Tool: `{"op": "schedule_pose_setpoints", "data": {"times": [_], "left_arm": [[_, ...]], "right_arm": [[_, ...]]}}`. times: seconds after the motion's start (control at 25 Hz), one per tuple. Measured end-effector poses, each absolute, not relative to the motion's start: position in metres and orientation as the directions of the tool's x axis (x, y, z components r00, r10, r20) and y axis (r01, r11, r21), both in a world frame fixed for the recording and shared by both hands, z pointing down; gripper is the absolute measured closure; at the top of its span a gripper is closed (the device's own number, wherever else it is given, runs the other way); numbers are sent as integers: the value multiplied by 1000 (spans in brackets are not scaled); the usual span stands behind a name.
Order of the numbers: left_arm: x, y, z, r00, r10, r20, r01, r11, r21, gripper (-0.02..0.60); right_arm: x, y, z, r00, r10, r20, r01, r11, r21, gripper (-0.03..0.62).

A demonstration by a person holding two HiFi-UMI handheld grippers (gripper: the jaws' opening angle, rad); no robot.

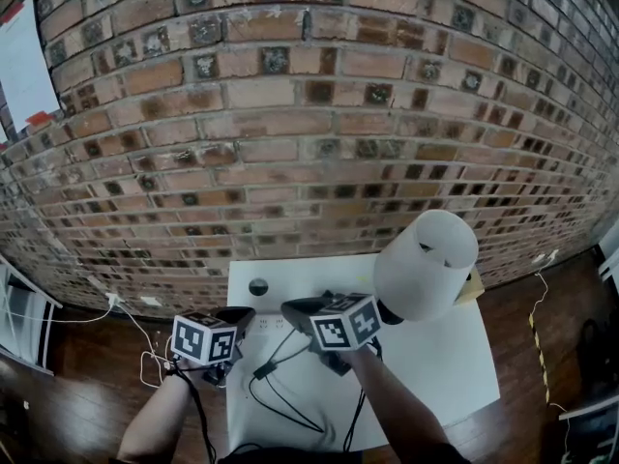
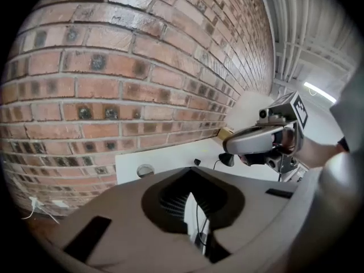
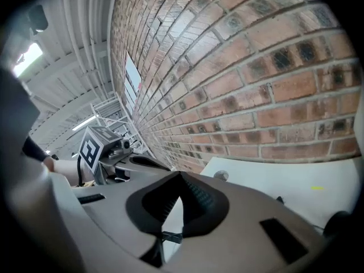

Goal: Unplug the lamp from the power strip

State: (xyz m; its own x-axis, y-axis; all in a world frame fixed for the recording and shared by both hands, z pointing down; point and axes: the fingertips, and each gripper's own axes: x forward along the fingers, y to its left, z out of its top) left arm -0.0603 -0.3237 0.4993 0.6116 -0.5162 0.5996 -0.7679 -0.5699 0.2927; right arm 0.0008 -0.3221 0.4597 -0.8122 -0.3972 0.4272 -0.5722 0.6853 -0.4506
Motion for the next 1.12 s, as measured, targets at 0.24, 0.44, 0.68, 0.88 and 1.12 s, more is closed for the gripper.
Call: {"op": "schedule_pose_setpoints", "data": {"times": [0.24, 0.44, 0.68, 0.88, 1.12], "left_arm": [[-51, -308, 459, 605, -578, 547, -774, -586, 237, 580], [-35, -282, 419, 628, -622, 469, -766, -601, 229, 578], [-34, -260, 381, 567, -723, 395, -818, -549, 172, 578], [-42, -239, 366, 505, -782, 366, -861, -485, 152, 578], [-56, -210, 362, 447, -811, 377, -893, -429, 134, 578]], "right_arm": [[0, -296, 420, -854, -391, 344, -509, 763, -397, 595], [-2, -268, 377, -918, -350, 187, -397, 824, -404, 595], [5, -240, 367, -946, -273, 175, -320, 876, -361, 591], [3, -224, 362, -966, -193, 175, -244, 906, -346, 591], [-15, -201, 360, -983, -95, 154, -145, 923, -357, 592]]}}
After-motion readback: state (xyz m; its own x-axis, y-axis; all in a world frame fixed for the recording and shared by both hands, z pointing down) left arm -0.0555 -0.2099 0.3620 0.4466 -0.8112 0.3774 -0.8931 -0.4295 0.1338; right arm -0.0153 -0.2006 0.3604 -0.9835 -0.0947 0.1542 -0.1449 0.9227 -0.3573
